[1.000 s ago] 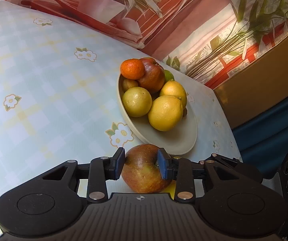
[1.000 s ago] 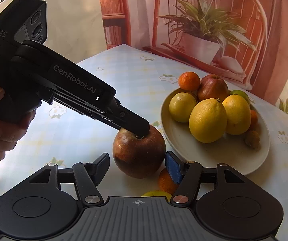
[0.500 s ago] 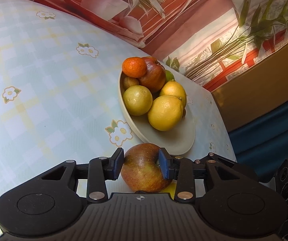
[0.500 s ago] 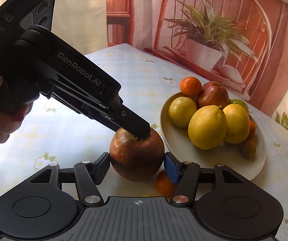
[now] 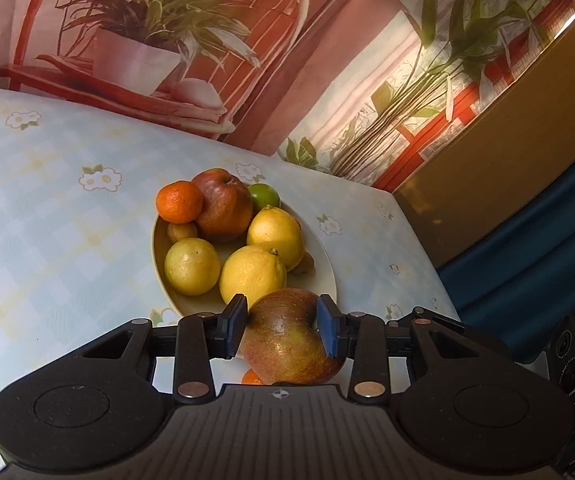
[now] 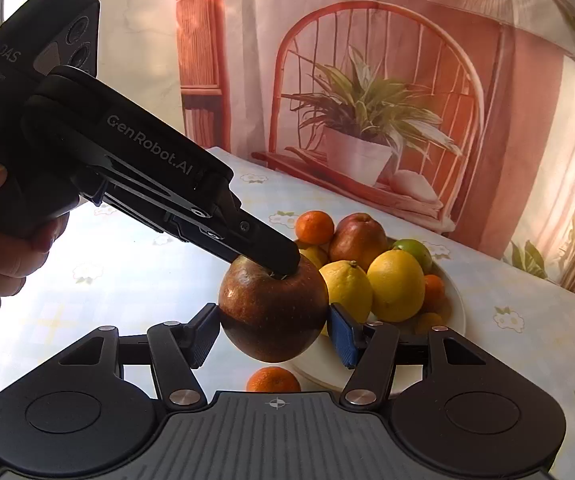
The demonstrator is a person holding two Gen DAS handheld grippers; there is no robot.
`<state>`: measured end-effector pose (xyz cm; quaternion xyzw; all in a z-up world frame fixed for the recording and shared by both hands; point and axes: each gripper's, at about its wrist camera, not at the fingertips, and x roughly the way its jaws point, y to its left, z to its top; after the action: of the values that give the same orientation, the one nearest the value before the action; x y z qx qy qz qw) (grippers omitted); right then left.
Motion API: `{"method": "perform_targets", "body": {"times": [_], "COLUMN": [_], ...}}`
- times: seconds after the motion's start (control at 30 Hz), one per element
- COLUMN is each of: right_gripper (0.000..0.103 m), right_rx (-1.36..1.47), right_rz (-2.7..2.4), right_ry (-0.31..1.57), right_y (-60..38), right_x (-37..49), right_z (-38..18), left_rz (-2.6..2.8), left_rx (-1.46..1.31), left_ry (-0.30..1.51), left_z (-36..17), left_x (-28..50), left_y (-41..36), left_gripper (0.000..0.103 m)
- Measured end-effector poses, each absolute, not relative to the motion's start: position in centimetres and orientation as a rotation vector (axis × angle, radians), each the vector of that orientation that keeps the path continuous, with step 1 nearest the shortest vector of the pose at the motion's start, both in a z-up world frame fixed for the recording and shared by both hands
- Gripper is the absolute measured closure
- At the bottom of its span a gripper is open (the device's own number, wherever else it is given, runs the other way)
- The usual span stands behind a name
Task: Organize fruits
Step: 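Lift the red apple with the right tool and carry it over the plate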
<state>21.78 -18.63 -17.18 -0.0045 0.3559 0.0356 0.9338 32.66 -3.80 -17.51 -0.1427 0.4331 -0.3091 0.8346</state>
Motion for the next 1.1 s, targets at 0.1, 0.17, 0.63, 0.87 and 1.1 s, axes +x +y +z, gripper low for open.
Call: {"method": "perform_targets", "body": {"times": [0.1, 0.17, 0.63, 0.87, 1.1], "right_gripper": [0.048, 0.048, 0.048, 0.048, 0.048], "right_rx": [0.011, 0.021, 0.029, 0.013, 0.000], "right_rz": [0.049, 0.034, 0.011, 0.024, 0.030], "right_ry": [0.711, 0.707, 0.768, 0.785, 0.804], "right_y": [-20.6, -21.8, -26.4, -26.9, -26.8], "right_x": [21.5, 21.4, 22.0, 22.2, 22.5], "right_z": [-17.0, -17.2, -20.7, -21.8, -21.9], "left_rz": [-0.670, -0.677, -0.653, -0.657, -0.666], "left_rx": [-0.251, -0.226, -0.154, -0.146, -0.139], "left_ry": [0.903, 0.904, 0.976, 0.996, 0.962], "left_z": [-16.7, -16.6, -19.4, -20.0, -19.1], "left_x": [33.4, 34.2, 37.0, 37.9, 37.5], "left_y": [-5.9, -7.2, -12.5, -13.0, -13.2], "left_gripper": [0.064, 0.064, 0.064, 0.064, 0.064]}}
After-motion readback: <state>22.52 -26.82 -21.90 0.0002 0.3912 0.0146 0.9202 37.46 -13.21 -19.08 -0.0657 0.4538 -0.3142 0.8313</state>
